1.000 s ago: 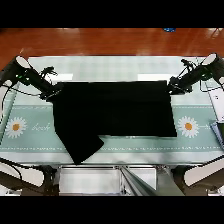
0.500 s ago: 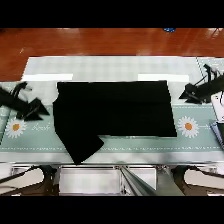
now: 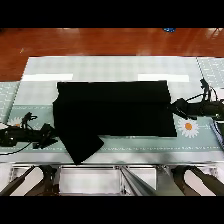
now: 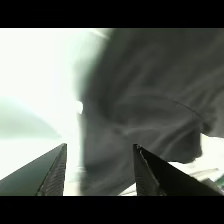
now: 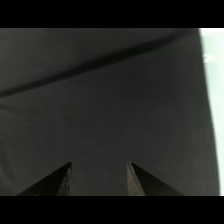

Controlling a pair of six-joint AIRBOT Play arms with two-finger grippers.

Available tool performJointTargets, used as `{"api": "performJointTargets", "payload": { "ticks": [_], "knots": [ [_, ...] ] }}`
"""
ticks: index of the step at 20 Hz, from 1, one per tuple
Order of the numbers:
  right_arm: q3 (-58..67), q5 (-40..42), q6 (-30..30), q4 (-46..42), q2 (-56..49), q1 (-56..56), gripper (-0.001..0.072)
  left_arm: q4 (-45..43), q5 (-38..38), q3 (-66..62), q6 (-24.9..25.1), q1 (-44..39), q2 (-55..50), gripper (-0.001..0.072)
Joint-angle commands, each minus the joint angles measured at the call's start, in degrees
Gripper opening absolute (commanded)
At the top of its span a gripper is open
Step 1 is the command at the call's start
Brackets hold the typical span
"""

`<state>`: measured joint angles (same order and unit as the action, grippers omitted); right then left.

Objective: Fold the shirts.

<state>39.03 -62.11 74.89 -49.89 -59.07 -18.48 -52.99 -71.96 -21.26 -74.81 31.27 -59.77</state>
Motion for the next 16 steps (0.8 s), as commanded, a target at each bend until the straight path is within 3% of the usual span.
{"api": "performJointTargets", "payload": {
  "ticks": [1,6,7,9,10,12,16],
  "knots": [
    [-1.11,0.63,-0.44,1.81,2.82,-0.07,0.0408,3.85,6.43,2.25,-1.92,-5.49,0.42,0.0504],
    [1.84,0.24,-0.15,2.97,2.89,-13.11,0.0408,4.2,9.81,2.21,-2.82,-13.75,-3.39,0.0502],
    [1.77,-0.42,-0.15,1.2,2.86,-16.65,0.0408,4.2,9.81,2.23,-2.8,-14.36,-4.31,0.0447],
    [0.39,-3.02,1.79,-5.14,2.86,-21.68,0.0408,4.2,9.86,2.01,-2.78,-15.1,-5.66,0.0103],
    [-1.01,-5.05,2.43,-7.58,2.86,-23.08,0.0408,4.2,9.88,1.81,-2.6,-15.15,-5.73,0.0026],
    [-4.46,-8.09,5.4,-10.29,2.86,-22.93,0.0408,4.2,9.51,1.09,-2.32,-15.13,-5.64,0.0026],
    [-11.23,-9.51,5.25,-10.67,2.62,-20.26,0.0408,4.44,8.39,0.5,-2.34,-15.19,-5.6,0.0026]
  ]
}}
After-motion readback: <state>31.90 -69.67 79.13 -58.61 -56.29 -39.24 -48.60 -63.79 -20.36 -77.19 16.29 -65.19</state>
